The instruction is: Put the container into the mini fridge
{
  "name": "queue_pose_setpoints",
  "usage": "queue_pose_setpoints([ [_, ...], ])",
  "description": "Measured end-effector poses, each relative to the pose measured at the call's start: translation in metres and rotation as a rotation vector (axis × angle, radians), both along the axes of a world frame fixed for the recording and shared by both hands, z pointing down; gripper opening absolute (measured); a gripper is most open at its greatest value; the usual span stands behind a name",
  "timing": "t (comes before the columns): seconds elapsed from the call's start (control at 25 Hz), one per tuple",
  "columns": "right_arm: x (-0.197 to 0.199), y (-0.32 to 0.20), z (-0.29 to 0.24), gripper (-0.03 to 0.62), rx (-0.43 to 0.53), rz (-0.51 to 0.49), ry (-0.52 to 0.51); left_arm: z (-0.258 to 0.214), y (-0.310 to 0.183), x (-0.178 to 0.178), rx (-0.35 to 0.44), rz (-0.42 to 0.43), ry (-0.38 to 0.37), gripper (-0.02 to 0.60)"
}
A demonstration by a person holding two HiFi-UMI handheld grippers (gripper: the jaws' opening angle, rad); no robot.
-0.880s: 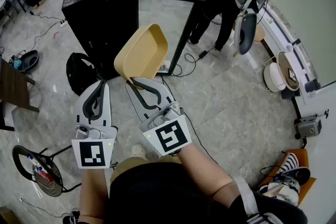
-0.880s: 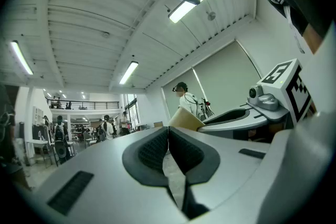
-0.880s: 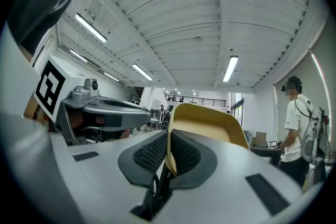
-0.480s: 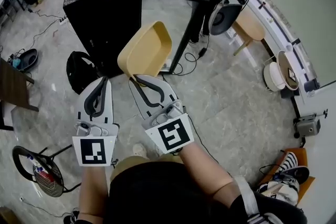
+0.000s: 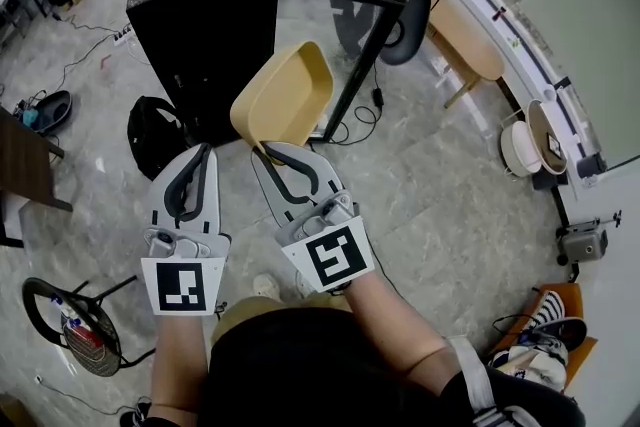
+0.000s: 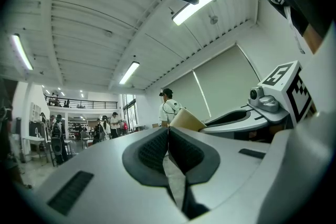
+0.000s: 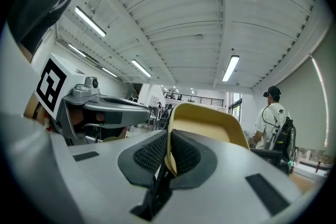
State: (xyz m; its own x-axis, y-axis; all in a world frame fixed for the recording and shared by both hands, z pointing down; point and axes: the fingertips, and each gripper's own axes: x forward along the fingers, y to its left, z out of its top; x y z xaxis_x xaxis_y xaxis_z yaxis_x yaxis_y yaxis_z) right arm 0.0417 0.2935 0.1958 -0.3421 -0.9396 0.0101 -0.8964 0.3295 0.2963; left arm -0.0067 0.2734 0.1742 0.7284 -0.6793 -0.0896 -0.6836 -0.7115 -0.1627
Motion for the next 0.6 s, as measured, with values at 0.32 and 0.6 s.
queue_pose_setpoints([
  [0.32,-0.023,-0.002,-0.007,0.046,0.02,0.012,0.012,-0.007,-0.002,-0.025,0.01,0.011,0.027,0.025],
  [0.6,-0.054,0.0,-0.008,0.046,0.029,0.01,0.04,-0.011,-0.004,-0.052,0.037,0.023,0.034,0.025],
])
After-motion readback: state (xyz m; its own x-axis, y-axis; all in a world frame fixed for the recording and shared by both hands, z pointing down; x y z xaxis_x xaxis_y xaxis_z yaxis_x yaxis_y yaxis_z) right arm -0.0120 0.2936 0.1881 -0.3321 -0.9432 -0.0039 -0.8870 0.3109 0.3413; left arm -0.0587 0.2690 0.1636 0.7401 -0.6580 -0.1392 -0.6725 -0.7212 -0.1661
